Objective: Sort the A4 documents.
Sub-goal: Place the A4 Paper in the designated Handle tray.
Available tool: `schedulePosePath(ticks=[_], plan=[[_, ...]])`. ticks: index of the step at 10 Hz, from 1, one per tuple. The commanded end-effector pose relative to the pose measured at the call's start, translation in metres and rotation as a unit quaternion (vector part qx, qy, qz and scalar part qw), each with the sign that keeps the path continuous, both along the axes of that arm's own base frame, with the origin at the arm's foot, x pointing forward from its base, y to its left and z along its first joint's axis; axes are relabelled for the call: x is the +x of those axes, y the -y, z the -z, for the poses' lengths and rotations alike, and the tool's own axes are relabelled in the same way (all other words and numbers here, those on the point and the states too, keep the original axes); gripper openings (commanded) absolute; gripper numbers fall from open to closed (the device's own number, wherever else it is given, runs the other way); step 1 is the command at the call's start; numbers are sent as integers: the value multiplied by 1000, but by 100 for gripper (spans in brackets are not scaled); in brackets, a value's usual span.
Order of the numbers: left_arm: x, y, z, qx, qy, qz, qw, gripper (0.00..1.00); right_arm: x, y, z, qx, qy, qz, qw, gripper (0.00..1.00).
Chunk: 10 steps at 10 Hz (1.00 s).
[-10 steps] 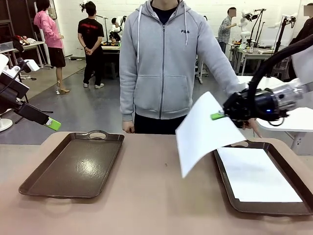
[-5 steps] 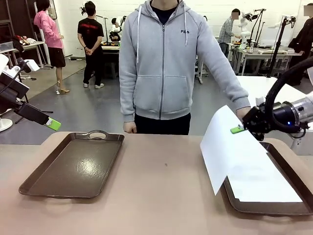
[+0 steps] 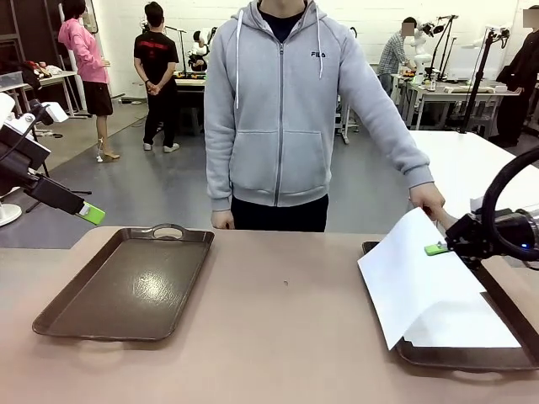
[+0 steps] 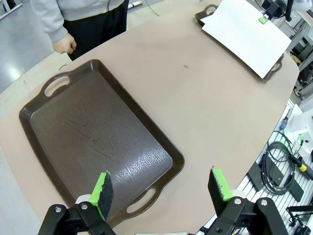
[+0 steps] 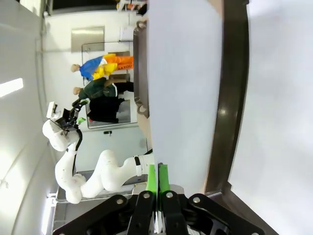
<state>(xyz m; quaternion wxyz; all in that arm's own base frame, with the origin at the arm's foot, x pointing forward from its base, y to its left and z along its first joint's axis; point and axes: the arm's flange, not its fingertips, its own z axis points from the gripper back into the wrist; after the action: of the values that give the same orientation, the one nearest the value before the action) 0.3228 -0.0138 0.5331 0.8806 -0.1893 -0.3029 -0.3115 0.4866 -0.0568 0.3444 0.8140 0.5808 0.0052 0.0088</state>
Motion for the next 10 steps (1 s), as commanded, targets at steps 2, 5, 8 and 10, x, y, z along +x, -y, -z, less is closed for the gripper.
schedulePosePath(ticks=[2, 5, 8, 10], plan=[[0, 0, 0, -4, -1, 2, 1000, 100, -6, 12, 6, -77, 20, 17, 997, 1], [0, 0, 0, -4, -1, 2, 1000, 100, -2, 10, 10, -154, 17, 4, 988, 1], [0, 0, 0, -4, -1, 2, 1000, 100, -1, 14, 2, -231, 26, 1, 973, 1], [0, 0, 0, -4, -1, 2, 1000, 100, -1, 18, -1, -254, 28, 8, 967, 1]])
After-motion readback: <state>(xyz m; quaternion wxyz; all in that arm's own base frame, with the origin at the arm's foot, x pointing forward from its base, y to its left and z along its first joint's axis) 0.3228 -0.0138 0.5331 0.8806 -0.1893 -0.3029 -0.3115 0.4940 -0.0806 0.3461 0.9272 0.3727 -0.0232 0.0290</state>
